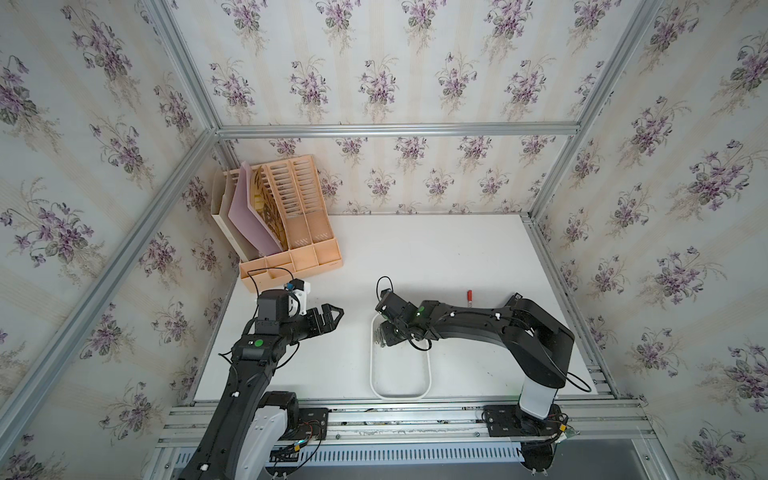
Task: Take out the screws from the storage box
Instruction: Pick up the screw from the storage box.
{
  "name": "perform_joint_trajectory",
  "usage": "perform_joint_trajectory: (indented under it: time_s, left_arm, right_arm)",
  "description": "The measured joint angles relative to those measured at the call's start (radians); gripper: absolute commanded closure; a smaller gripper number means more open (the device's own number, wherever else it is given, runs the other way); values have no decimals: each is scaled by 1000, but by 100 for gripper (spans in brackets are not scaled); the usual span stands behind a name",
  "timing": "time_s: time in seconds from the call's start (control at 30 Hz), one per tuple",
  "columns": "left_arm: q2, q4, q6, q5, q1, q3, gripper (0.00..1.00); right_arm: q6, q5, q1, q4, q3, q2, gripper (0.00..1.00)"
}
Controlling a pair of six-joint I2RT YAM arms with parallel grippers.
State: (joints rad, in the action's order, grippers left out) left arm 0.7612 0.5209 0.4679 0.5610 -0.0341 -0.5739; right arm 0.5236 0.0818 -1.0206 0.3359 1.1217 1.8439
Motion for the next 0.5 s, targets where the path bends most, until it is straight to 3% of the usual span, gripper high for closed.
perform_joint_trajectory:
  time_s: [0.23,0.5]
  left_arm:
    - [27,3,0,-27,0,4,0]
    - [23,6,0,-33,0,4,0]
  right_arm:
    - [0,-21,27,-18,15,31,84]
    - [1,-22,28,-23,12,27,86]
